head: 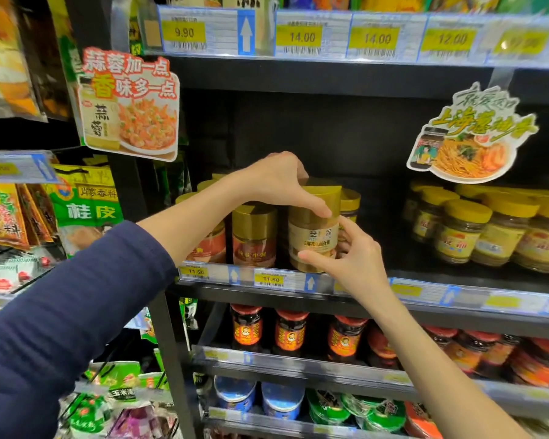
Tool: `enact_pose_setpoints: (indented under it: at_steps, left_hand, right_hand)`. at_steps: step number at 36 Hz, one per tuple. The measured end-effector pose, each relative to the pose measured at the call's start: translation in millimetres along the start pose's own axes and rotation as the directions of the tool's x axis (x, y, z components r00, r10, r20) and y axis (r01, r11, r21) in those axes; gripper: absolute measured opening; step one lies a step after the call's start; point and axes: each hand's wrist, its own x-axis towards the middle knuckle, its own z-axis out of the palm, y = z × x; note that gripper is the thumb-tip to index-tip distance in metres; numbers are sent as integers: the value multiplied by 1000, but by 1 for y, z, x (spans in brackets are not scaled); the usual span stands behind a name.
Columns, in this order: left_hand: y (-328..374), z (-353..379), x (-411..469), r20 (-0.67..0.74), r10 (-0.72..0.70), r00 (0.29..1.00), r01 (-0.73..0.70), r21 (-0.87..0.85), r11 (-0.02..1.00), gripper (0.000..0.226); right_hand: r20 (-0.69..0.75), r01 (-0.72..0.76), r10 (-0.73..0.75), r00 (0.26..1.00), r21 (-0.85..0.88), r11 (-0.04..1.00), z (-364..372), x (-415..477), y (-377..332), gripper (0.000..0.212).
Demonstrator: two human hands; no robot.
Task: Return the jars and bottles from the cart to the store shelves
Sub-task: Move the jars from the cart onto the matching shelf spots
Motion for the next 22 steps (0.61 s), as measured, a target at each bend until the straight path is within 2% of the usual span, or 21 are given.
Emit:
enact_pose_setpoints:
  at_steps: [4,8,10,14,17,22]
  left_hand:
    - [-2,0,0,7,-18,1000,18,-15,1000,73]
    - [-7,1,2,9,-35,999,35,10,999,87]
    - [-10,2,3,21,-45,999,44,44,998,90]
    - [-16,6,1,69,-64,996,58,86,995,93]
    - [-18,9,0,99,-60,993,51,96,994,93]
    - [-17,13,-2,134,-65,989,45,147,988,95]
  right_hand:
    - [59,36,-33,998,-51,998,-2,-5,3,63]
    - [87,12,0,996,-139,990,-6,-15,10,81]
    - [102,10,9,995,-189,982,-7,-20,14,83]
    - [167,48,6,986,-315,948,-12,-29,16,68]
    - [234,143,-40,971,-442,886,-13,-35,19,58]
    - [270,256,-121,955,-544,799,-11,-44,29,58]
